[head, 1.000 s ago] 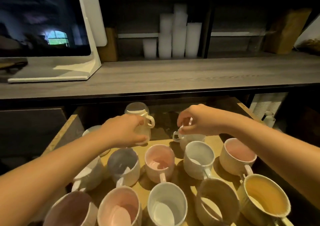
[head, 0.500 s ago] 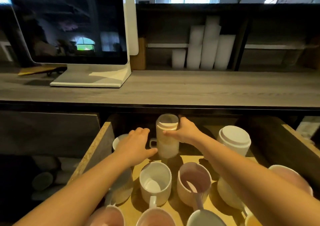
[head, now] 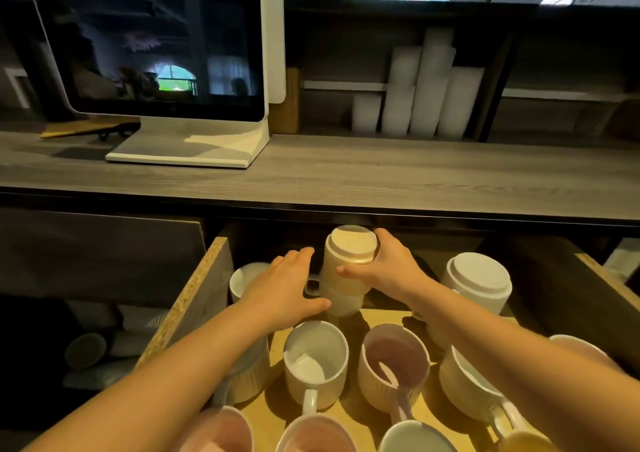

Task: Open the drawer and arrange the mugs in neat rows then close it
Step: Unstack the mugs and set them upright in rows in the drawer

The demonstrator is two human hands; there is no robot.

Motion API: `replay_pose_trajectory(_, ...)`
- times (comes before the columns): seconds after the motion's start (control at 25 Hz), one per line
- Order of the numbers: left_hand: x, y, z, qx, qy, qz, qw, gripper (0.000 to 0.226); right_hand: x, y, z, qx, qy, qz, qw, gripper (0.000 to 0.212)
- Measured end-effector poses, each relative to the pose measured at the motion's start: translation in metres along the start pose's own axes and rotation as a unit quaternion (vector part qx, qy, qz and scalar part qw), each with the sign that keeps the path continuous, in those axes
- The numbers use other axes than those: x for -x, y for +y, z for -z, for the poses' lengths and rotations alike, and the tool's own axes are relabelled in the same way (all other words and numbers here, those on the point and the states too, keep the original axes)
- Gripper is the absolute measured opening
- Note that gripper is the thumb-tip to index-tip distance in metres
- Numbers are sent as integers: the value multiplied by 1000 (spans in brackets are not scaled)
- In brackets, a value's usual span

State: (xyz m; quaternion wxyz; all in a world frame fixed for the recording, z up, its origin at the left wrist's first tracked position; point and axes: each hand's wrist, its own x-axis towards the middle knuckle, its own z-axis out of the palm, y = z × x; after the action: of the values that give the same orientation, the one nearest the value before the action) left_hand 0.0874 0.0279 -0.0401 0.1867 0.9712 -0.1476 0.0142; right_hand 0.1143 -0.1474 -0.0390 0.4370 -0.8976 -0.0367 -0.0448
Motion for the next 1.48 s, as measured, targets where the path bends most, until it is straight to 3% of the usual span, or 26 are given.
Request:
replay_pose_trajectory(0.12,1,4,7,11,7,-41,999,102,18,-3,18,41,-40,20,998,80)
replay_pose_trajectory(0.28,7,13,21,108,-56,-102,987,110,47,-6,42,145,-83,73,983,85)
replay_pose_trajectory(0.4,13,26,20,124,-75,-131,981,97,67,-10,47,190,-106,118,969,96)
replay_pose_trajectory(0.6,22,41,13,105,-31,-136,985,80,81,-17,40,248,-79,195,946,101)
replay_pose_trajectory(0.76,20,33,18,156,0,-133,979,73,71,-12,60,95,-174,138,970,97)
replay_pose_trajectory(0.88,20,27,19,201,6,-124,972,67,66,0,77,-66,-189,25,980,64)
replay_pose_trajectory(1.0,22,26,21,277,-2,-124,953,69,65,9,77,-208,-183,-77,958,39)
replay_pose_trajectory(1.12,24,29,22,336,1,-136,932,68,70,5,72,-294,-216,-120,923,23)
replay_pose_trajectory(1.28,29,36,22,341,13,-168,925,64,75,-2,72,-320,-252,-104,907,34)
replay_pose_trajectory(1.48,21,39,30,285,-3,-191,939,67,69,-11,95,-241,-181,-39,953,25)
